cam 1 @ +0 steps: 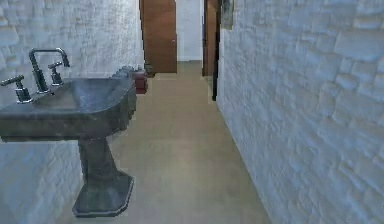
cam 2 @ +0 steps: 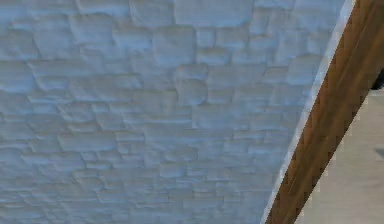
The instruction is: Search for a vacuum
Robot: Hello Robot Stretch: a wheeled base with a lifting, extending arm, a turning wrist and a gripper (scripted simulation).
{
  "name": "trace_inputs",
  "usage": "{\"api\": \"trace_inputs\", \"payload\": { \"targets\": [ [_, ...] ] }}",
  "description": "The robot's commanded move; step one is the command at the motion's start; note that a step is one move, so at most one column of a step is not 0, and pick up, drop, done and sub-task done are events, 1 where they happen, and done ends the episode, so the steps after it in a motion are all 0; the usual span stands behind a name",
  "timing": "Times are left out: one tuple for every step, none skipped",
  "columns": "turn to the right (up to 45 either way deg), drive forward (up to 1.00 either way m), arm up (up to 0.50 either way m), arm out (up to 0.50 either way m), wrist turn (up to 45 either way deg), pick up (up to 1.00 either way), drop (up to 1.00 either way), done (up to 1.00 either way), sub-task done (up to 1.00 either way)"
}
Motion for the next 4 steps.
{"api": "trace_inputs", "payload": {
  "targets": [
    [0.0,1.0,0.0,0.0,0.0,0.0,0.0,0.0,0.0],
    [0.0,1.0,0.0,0.0,0.0,0.0,0.0,0.0,0.0],
    [0.0,1.0,0.0,0.0,0.0,0.0,0.0,0.0,0.0],
    [0.0,1.0,0.0,0.0,0.0,0.0,0.0,0.0,0.0]
  ]
}}
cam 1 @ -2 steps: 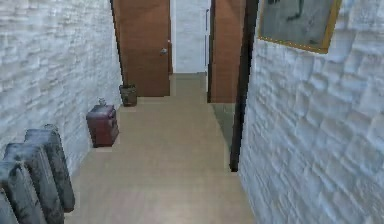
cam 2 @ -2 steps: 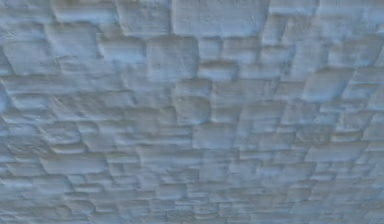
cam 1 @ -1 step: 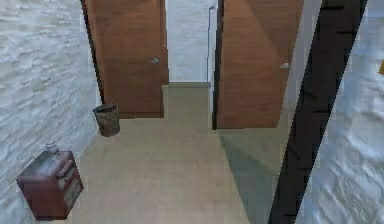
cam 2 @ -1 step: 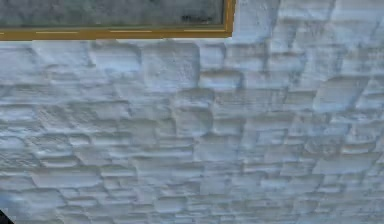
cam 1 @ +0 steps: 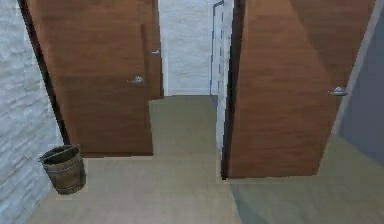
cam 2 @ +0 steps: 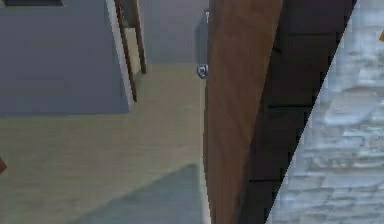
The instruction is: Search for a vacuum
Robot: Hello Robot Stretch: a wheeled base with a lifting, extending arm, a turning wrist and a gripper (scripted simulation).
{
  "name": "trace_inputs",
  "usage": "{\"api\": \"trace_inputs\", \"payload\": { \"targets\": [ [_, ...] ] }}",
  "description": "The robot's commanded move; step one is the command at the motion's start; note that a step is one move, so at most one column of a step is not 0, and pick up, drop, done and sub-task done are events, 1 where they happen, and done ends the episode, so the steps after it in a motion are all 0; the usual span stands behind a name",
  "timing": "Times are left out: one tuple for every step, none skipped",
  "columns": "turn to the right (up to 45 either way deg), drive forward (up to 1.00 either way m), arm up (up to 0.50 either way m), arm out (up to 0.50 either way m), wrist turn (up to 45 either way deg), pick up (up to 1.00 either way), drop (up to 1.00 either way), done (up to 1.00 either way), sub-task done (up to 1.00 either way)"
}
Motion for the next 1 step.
{"api": "trace_inputs", "payload": {
  "targets": [
    [0.0,1.0,0.0,0.0,0.0,0.0,0.0,0.0,0.0]
  ]
}}
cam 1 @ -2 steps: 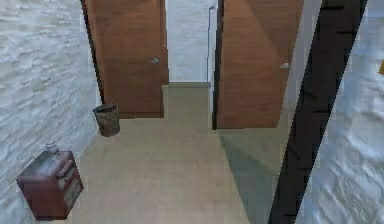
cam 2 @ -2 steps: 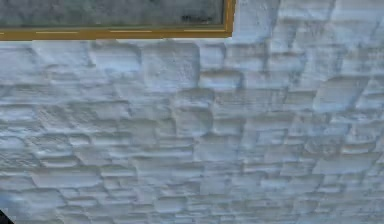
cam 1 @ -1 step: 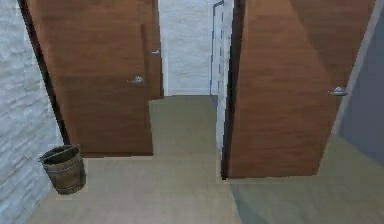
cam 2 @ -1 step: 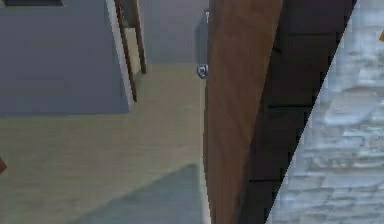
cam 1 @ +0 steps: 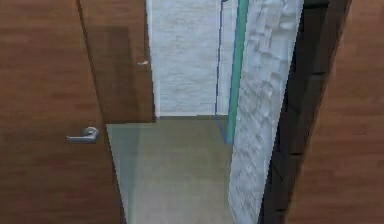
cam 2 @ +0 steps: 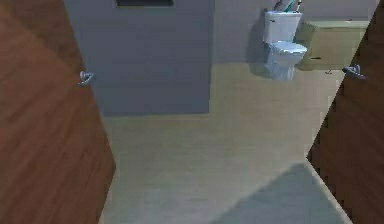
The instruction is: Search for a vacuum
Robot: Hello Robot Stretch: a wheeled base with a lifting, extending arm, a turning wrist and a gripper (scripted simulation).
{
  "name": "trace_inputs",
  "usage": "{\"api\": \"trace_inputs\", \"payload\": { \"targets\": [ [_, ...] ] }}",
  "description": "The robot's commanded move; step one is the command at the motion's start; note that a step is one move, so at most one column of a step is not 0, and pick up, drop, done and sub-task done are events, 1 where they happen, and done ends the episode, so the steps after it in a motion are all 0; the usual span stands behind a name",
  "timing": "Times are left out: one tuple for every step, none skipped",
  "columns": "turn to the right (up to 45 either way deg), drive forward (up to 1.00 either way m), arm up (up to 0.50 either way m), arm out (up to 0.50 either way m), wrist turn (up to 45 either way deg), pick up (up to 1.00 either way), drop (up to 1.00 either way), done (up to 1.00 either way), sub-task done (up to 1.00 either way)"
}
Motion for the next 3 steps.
{"api": "trace_inputs", "payload": {
  "targets": [
    [0.0,0.9,0.0,0.0,0.0,0.0,0.0,0.0,0.0],
    [9.0,0.0,0.0,0.0,0.0,0.0,0.0,0.0,0.0],
    [0.0,0.15,0.0,0.0,0.0,0.0,0.0,0.0,0.0]
  ]
}}
